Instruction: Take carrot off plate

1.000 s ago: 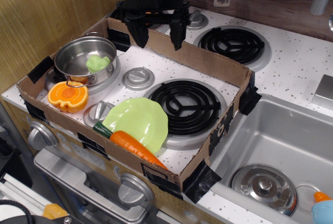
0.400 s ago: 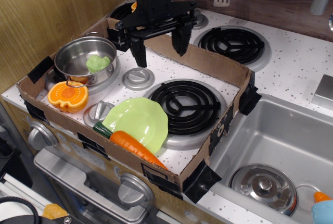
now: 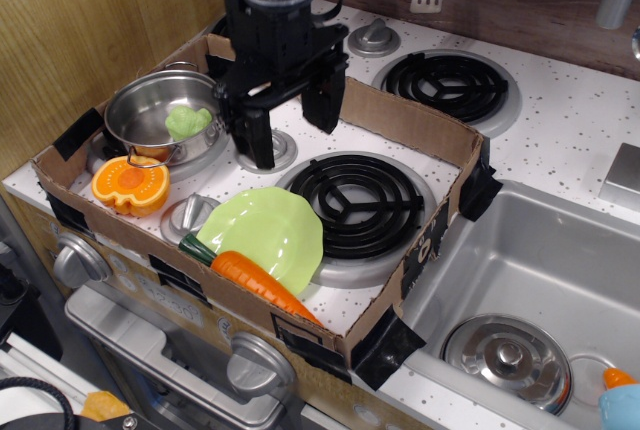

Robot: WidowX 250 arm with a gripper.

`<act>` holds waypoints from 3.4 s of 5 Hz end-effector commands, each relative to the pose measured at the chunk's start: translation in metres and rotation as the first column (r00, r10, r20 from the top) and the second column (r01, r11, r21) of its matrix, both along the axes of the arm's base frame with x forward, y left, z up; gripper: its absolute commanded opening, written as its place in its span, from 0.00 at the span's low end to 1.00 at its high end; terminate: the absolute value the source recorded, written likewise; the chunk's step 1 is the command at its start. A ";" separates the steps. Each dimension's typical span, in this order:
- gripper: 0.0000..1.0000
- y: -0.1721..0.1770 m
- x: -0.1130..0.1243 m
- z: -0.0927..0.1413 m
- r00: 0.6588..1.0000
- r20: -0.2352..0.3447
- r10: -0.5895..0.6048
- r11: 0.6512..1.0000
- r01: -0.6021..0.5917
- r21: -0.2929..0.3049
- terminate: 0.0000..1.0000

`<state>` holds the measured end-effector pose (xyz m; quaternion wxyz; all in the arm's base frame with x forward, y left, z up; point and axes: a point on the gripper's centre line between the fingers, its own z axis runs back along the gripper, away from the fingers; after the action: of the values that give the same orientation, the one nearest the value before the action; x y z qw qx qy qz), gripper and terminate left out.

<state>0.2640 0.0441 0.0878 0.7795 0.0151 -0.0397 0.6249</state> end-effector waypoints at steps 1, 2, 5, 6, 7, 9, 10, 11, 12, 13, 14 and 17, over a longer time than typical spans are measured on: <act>1.00 -0.005 -0.014 -0.006 0.993 0.089 0.078 0.996 -0.082 0.041 0.00; 1.00 -0.009 -0.023 -0.017 0.988 0.091 0.126 0.991 -0.129 0.027 0.00; 1.00 -0.003 -0.033 -0.044 0.979 0.110 0.170 0.984 -0.175 0.034 0.00; 1.00 0.001 -0.035 -0.051 0.980 0.101 0.172 0.983 -0.177 0.039 0.00; 1.00 0.006 -0.039 -0.056 0.979 0.085 0.186 0.981 -0.191 0.048 0.00; 1.00 0.006 -0.041 -0.066 0.972 0.121 0.200 0.977 -0.207 0.049 0.00; 1.00 0.009 -0.041 -0.072 0.963 0.186 0.192 0.977 -0.206 0.055 0.00; 1.00 0.008 -0.040 -0.071 0.964 0.189 0.188 0.978 -0.202 0.055 0.00; 0.00 0.008 -0.040 -0.071 0.960 0.202 0.192 0.977 -0.206 0.053 0.00; 0.00 0.007 -0.040 -0.070 0.964 0.200 0.175 0.982 -0.187 0.041 0.00; 0.00 0.003 -0.042 -0.071 0.977 0.156 0.147 0.989 -0.147 -0.010 0.00; 0.00 0.001 0.048 0.005 0.974 0.082 0.212 0.976 -0.215 0.032 0.00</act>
<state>0.3031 0.0446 0.0828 0.7090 0.0228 -0.0656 0.7018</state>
